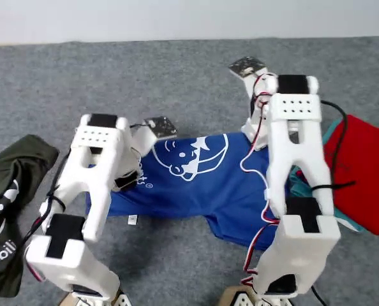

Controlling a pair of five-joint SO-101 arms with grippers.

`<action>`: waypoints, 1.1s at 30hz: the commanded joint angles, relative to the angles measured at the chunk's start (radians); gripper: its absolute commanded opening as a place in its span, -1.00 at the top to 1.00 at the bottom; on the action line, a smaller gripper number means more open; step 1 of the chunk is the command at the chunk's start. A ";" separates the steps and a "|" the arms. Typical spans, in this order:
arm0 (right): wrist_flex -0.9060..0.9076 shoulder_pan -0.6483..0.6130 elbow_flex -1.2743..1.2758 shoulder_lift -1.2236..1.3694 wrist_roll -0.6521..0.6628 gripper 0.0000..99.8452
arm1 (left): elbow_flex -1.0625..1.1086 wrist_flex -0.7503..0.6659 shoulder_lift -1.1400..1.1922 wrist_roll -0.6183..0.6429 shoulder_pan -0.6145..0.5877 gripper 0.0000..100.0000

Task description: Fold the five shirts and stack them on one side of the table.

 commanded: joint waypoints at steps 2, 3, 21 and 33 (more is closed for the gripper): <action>0.021 0.050 -0.048 -0.071 -0.009 0.98 | -0.005 -0.060 0.080 -0.012 -0.029 0.99; 0.021 0.056 -0.048 -0.071 -0.009 0.98 | -0.007 -0.072 0.098 -0.012 -0.038 0.99; 0.022 0.054 -0.046 -0.071 -0.009 0.98 | 0.125 0.129 0.005 -0.120 -0.152 0.99; 0.042 0.013 -0.049 -0.074 -0.009 0.98 | 0.122 0.121 -0.199 -0.115 -0.153 0.99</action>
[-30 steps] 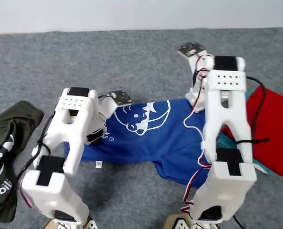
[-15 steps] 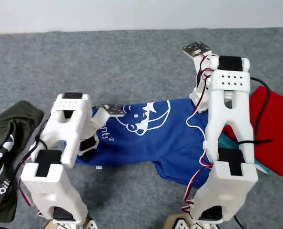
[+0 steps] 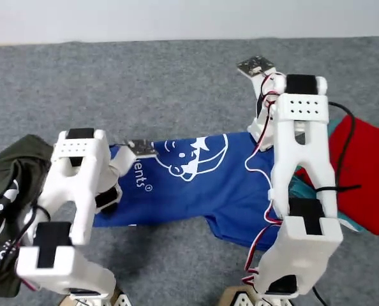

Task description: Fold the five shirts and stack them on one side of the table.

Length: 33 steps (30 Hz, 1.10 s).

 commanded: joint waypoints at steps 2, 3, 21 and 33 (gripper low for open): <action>0.045 -0.005 -0.049 -0.065 -0.011 0.98 | -0.061 -0.018 -0.124 0.000 -0.006 0.99; 0.054 -0.005 -0.049 -0.065 -0.011 0.98 | -0.061 -0.040 -0.140 0.021 -0.008 0.99; 0.113 0.085 0.115 -0.274 -0.044 0.98 | -0.081 -0.015 -0.350 0.480 0.236 0.99; 0.117 0.111 0.158 -0.297 -0.086 0.98 | 0.030 -0.275 -0.219 0.420 0.038 0.91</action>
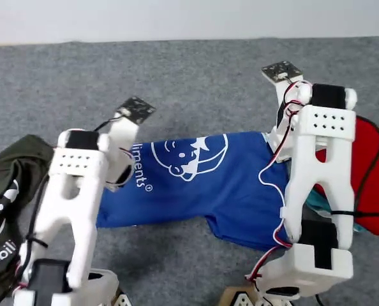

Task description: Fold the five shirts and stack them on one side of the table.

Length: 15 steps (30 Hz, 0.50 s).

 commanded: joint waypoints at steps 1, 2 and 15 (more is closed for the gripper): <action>0.042 0.027 -0.005 -0.088 -0.061 0.98 | -0.004 -0.021 0.046 -0.068 -0.040 0.91; 0.042 0.036 -0.005 -0.108 -0.075 0.98 | -0.008 -0.011 0.049 -0.092 -0.037 0.92; 0.041 0.170 0.219 -0.460 -0.084 0.97 | -0.077 -0.035 0.058 -0.075 0.407 0.75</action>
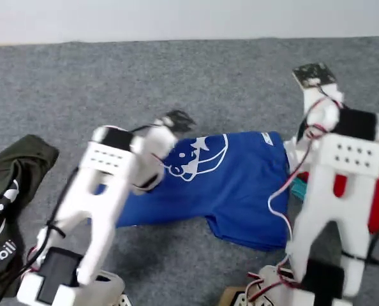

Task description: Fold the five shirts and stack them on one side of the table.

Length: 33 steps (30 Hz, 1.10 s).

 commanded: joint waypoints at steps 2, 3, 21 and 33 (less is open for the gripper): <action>0.041 0.067 0.032 -0.162 -0.009 0.97 | -0.030 -0.057 -0.002 0.014 0.157 0.73; 0.041 0.073 0.034 -0.193 -0.009 0.97 | -0.031 -0.068 -0.002 0.014 0.189 0.72; -0.038 0.074 0.026 -0.553 -0.215 0.59 | -0.176 -0.180 0.273 0.051 0.563 0.66; -0.058 0.076 0.026 -0.558 -0.213 0.59 | -0.358 -0.140 0.497 0.058 0.677 0.59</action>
